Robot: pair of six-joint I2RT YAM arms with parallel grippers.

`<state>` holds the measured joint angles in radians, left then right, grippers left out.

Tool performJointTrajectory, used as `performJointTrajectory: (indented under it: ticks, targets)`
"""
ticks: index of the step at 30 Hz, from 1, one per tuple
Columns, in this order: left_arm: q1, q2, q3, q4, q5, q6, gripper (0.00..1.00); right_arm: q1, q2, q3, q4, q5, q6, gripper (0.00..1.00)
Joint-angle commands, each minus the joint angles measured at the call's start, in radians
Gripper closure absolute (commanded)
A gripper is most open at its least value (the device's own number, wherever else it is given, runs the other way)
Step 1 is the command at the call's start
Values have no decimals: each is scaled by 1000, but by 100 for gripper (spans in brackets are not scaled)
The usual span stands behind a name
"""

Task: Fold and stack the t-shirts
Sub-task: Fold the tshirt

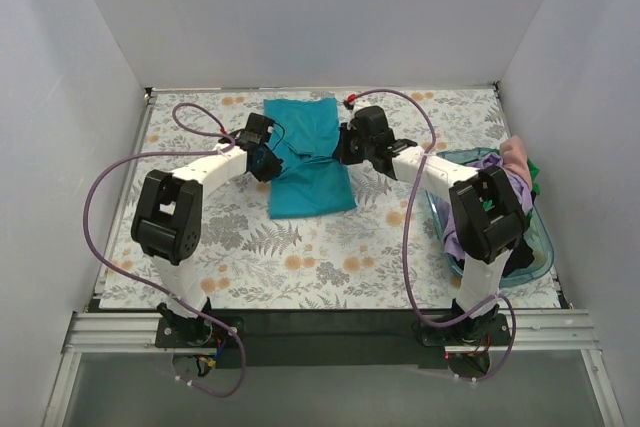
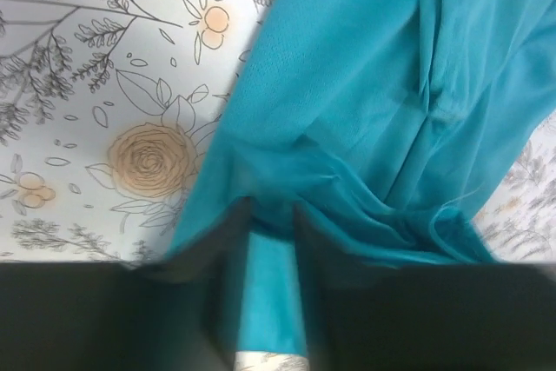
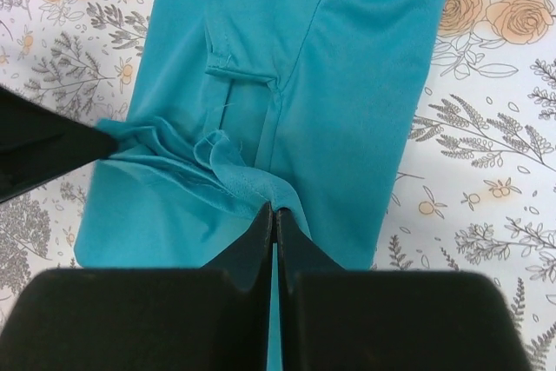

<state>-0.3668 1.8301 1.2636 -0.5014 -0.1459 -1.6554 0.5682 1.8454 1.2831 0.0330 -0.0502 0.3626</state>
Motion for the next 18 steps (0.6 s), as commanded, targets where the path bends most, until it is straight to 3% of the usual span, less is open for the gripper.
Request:
performJointTrajectory:
  ticks: [1, 2, 4, 5, 6, 9, 11, 18]
  targets:
    - [19, 23, 51, 6, 6, 14, 68, -20, 38, 77, 35, -46, -25, 99]
    - [22, 26, 68, 6, 11, 19, 56, -25, 50, 87, 34, -63, -27, 96]
    - [26, 26, 77, 6, 16, 25, 26, -39, 81, 119, 27, -97, -27, 72]
    - [26, 21, 83, 4, 16, 26, 21, -42, 87, 128, 21, -115, -25, 60]
    - [26, 5, 91, 6, 16, 34, 19, -44, 90, 133, 7, -119, -25, 41]
    - [26, -52, 71, 6, 12, 40, 15, -44, 52, 119, -27, -157, -19, 14]
    - [26, -89, 42, 20, 26, 45, 12, -41, 17, 53, -22, -183, -16, 2]
    - [25, -229, -182, 104, 123, 69, 10, 1, -138, -169, -9, -189, -16, 2]
